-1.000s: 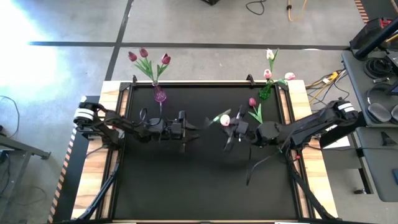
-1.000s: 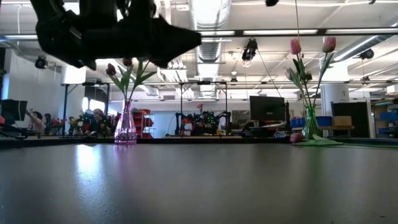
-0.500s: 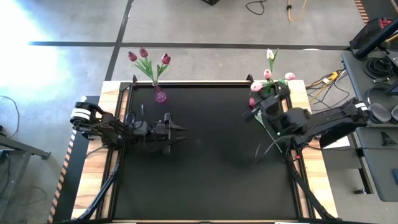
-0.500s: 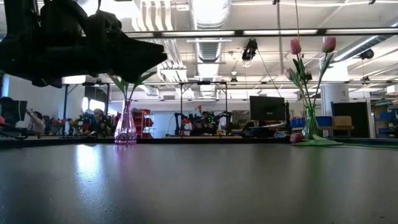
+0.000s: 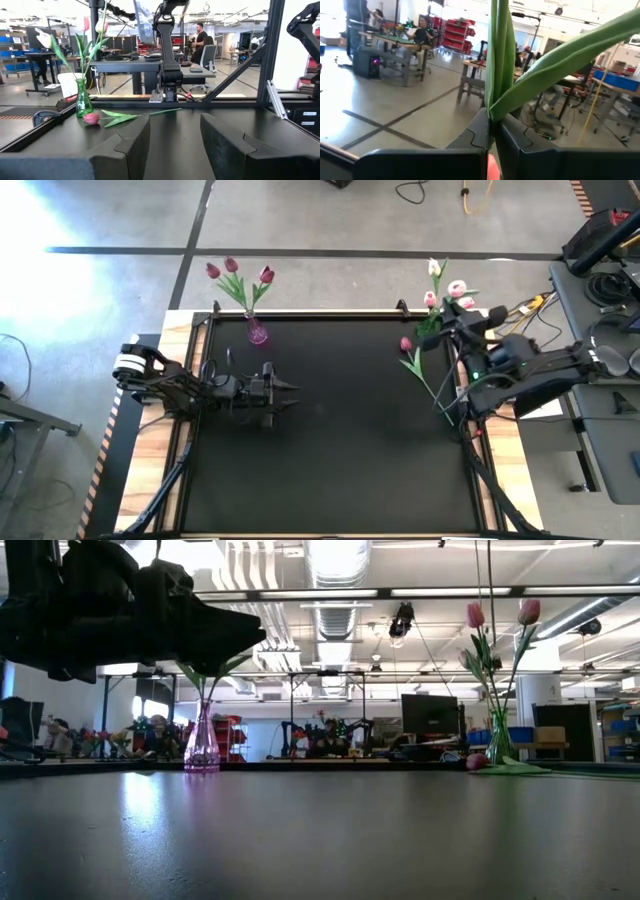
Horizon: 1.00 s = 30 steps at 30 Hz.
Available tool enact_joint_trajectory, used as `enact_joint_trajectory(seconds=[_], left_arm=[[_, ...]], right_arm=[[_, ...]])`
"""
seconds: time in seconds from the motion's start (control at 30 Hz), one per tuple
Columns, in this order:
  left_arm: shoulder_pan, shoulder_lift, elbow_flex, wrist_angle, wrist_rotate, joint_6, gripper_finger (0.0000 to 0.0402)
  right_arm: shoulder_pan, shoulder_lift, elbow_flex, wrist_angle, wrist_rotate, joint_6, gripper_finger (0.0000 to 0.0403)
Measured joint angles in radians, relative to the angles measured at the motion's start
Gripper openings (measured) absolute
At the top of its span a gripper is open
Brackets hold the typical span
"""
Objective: Sort flowers into vase by color
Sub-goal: Put the pink flower into the green vase
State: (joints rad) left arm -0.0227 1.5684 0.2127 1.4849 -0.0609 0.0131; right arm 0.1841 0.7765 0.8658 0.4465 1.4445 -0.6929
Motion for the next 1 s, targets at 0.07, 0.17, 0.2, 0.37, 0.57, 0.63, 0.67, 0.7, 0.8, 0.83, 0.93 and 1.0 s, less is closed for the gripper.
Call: enact_joint_trajectory(seconds=[0.07, 0.17, 0.2, 0.37, 0.57, 0.63, 0.67, 0.7, 0.8, 0.83, 0.93, 1.0], left_arm=[[0.0, 0.0, 0.0, 0.0, -0.004, 0.0, 0.0159], [0.0, 0.0, 0.0, 0.0, -0.006, -0.001, 0.0159], [0.0, 0.0, 0.0, 0.0, -0.006, -0.004, 0.0159], [0.0, 0.0, 0.0, 0.0, -0.007, -0.005, 0.0159], [0.0, 0.0, 0.0, 0.0, -0.008, -0.005, 0.0159], [0.0, 0.001, 0.0, 0.0, -0.008, -0.005, 0.0159], [0.0, 0.001, 0.0, 0.0, -0.008, -0.005, 0.0159], [0.0, 0.001, 0.0, 0.0, -0.008, -0.005, 0.0159], [0.0, 0.001, 0.0, 0.0, -0.008, -0.005, 0.0159], [0.0, 0.001, 0.0, 0.0, -0.008, -0.005, 0.0159], [0.0, 0.001, 0.0, 0.0, -0.008, -0.005, 0.0159], [0.0, 0.001, 0.0, 0.0, -0.008, -0.004, 0.0159]], right_arm=[[-0.012, -0.01, -0.004, -0.002, -0.001, -0.002, 0.0012], [-0.045, -0.023, -0.014, -0.003, -0.001, -0.007, 0.0012], [-0.059, -0.026, -0.017, -0.004, -0.001, -0.007, 0.0012], [-0.156, -0.031, -0.042, -0.026, -0.035, 0.018, 0.0012], [-0.31, -0.031, -0.101, -0.03, -0.106, 0.081, 0.0012], [-0.36, -0.031, -0.118, -0.031, -0.134, 0.107, 0.0012], [-0.383, -0.031, -0.126, -0.031, -0.151, 0.126, 0.0012], [-0.406, -0.031, -0.135, -0.031, -0.169, 0.145, 0.0012], [-0.467, -0.03, -0.16, -0.032, -0.209, 0.205, 0.0012], [-0.487, -0.03, -0.168, -0.032, -0.224, 0.222, 0.0012], [-0.532, -0.03, -0.19, -0.032, -0.241, 0.263, 0.0012], [-0.556, -0.031, -0.206, -0.032, -0.242, 0.29, 0.0012]])
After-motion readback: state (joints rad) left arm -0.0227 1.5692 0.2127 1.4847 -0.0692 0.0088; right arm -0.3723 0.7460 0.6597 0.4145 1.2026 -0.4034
